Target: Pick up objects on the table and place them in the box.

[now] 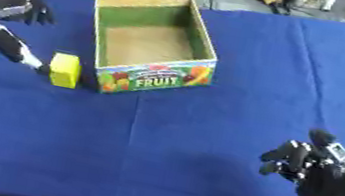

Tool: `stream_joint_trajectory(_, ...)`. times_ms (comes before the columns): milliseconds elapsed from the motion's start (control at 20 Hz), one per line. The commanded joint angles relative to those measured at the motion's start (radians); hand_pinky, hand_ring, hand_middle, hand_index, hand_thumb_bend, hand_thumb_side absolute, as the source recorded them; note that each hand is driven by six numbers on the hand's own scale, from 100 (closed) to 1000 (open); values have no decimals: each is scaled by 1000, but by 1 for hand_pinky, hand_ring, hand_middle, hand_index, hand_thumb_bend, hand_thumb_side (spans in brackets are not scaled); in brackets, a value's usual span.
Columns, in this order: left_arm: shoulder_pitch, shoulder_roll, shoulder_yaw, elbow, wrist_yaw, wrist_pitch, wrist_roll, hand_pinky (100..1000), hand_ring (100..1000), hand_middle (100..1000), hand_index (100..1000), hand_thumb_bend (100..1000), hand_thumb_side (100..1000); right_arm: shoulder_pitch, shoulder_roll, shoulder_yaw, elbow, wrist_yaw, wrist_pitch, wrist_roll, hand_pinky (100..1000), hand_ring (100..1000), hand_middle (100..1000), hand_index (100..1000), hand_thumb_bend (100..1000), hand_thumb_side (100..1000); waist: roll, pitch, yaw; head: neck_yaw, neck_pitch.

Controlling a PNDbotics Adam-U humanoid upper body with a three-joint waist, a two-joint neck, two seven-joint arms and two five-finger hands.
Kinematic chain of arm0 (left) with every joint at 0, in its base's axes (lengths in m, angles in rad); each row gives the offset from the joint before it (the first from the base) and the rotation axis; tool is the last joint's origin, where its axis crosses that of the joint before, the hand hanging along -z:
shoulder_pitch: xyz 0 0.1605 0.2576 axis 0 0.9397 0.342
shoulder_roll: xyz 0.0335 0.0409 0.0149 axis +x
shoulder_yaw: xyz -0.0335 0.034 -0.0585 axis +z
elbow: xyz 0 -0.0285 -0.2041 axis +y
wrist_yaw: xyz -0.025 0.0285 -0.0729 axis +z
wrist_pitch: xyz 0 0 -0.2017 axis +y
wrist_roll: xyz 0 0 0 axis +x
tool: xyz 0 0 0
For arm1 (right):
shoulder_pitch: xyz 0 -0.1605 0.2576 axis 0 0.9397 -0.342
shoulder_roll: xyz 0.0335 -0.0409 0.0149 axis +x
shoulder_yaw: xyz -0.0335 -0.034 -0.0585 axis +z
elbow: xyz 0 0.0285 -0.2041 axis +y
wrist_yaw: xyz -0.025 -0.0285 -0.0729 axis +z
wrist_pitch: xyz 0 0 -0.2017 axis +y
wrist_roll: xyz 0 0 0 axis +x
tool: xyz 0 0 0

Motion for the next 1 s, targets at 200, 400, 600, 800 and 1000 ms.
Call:
stream_joint_trajectory(200, -32, -31, -1, 73, -42, -23, 34, 560, 598, 623, 793, 759, 503, -3, -14, 0, -24, 0, -1, 6, 558, 622, 471, 386, 100, 837, -3, -11, -8, 6, 5)
stream_joint_trajectory(400, -29, -45, 3, 109, -54, -26, 34, 541, 583, 608, 783, 731, 485, -3, -12, 1, -24, 1, -1, 7, 558, 621, 471, 386, 100, 837, -5, -11, -8, 6, 5)
stream_joint_trajectory(600, -22, -56, 8, 140, -63, -19, 48, 500, 545, 574, 753, 695, 458, -3, -10, 1, -24, 1, -1, 8, 559, 622, 471, 386, 100, 838, -8, -10, -9, 7, 5)
stream_joint_trajectory(800, -16, -65, 11, 162, -57, -14, 76, 452, 500, 526, 710, 642, 406, 0, -9, 1, -26, 2, -3, 8, 559, 622, 471, 386, 100, 839, -11, -9, -11, 8, 5)
stream_joint_trajectory(1000, -15, -68, 9, 172, -52, -12, 97, 452, 500, 526, 710, 642, 406, 1, -9, 1, -27, 2, -4, 8, 559, 622, 471, 386, 100, 839, -12, -9, -12, 9, 5)
